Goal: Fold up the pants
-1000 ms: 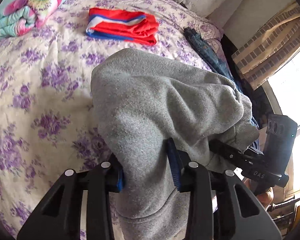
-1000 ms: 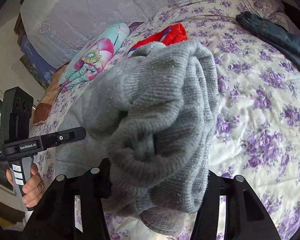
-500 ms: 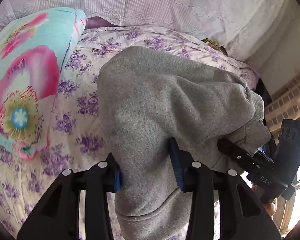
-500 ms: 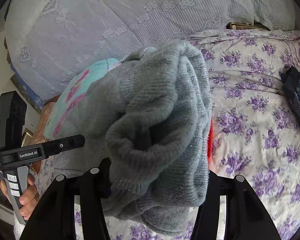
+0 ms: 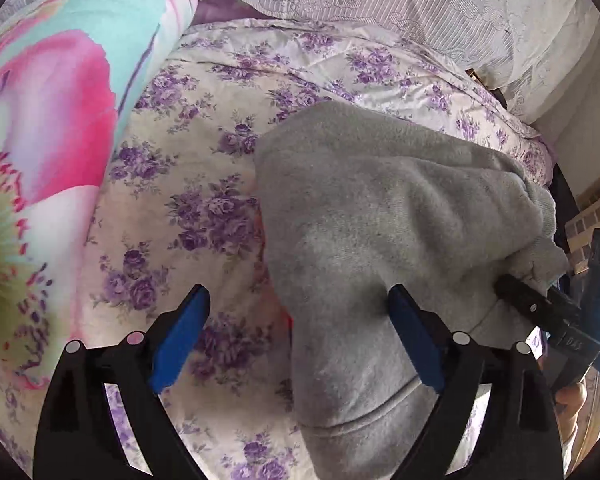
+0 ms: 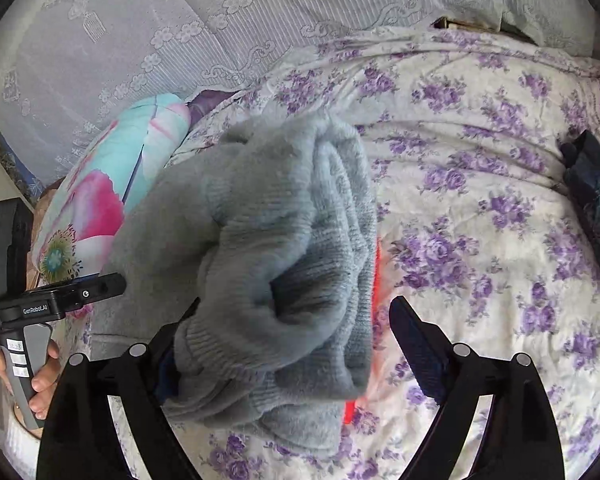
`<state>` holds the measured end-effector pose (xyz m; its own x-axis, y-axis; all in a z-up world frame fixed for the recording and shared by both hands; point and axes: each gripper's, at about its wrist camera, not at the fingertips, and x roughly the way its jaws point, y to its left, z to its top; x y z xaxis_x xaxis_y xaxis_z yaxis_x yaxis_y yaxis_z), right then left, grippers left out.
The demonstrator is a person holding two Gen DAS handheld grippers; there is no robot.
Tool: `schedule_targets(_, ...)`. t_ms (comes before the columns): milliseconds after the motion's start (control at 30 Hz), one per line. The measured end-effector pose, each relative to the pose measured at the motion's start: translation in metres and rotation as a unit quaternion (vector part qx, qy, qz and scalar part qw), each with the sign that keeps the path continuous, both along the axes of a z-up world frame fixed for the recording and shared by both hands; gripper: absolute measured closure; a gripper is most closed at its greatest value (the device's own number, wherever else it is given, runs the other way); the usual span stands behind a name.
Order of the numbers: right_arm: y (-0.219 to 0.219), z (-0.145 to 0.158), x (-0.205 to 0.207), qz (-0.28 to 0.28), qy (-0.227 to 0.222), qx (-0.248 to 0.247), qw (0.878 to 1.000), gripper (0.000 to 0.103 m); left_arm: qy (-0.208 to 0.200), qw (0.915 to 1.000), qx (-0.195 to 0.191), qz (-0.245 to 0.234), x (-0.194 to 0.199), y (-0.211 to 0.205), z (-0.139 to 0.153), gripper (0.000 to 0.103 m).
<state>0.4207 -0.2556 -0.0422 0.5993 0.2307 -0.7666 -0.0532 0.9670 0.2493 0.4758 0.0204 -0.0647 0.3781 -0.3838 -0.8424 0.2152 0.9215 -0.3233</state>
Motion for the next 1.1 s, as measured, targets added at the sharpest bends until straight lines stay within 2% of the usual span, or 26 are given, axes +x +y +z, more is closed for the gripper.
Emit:
schedule_targets(167,0.011,0.042,-0.034,-0.024,-0.018,-0.09,0.995,0.012,-0.035,0.9991,0.011,0.02,-0.044,0.012,0.034,0.016)
schedule_targets(267,0.023,0.075,-0.075,-0.042,-0.042,-0.112,0.992,0.012,-0.067,0.9971,0.035,0.014,-0.093,0.006,0.06,0.015)
schedule_targets(333,0.033,0.091,-0.112,-0.054,-0.059,-0.119,0.99,0.012,-0.102,0.9925,0.066,0.01,-0.135,-0.001,0.078,0.008)
schedule_targets(400,0.041,0.099,-0.155,-0.066,-0.077,-0.116,0.988,0.007,-0.136,0.9865,0.09,0.014,-0.181,-0.009,0.09,0.005)
schedule_targets(467,0.049,0.096,-0.201,-0.076,-0.099,-0.117,0.985,0.006,-0.147,0.9838,0.101,0.021,-0.224,-0.013,0.094,0.005)
schedule_targets(533,0.057,0.085,-0.243,-0.085,-0.111,-0.114,0.984,0.004,-0.146,0.9852,0.086,0.022,-0.265,-0.012,0.092,0.005)
schedule_targets(600,0.067,0.069,-0.276,-0.086,-0.109,-0.113,0.984,0.004,-0.146,0.9854,0.077,0.045,-0.302,-0.007,0.086,0.005)
schedule_targets(733,0.085,0.048,-0.325,-0.086,-0.109,-0.136,0.981,0.004,-0.165,0.9787,0.083,0.088,-0.357,0.001,0.075,0.005)
schedule_targets(967,0.099,0.054,-0.352,-0.091,-0.128,-0.162,0.974,0.004,-0.173,0.9757,0.107,0.083,-0.385,-0.007,0.069,0.005)
schedule_targets(1100,0.095,0.056,-0.354,-0.1,-0.128,-0.154,0.975,0.004,-0.179,0.9743,0.107,0.084,-0.391,-0.008,0.073,0.005)
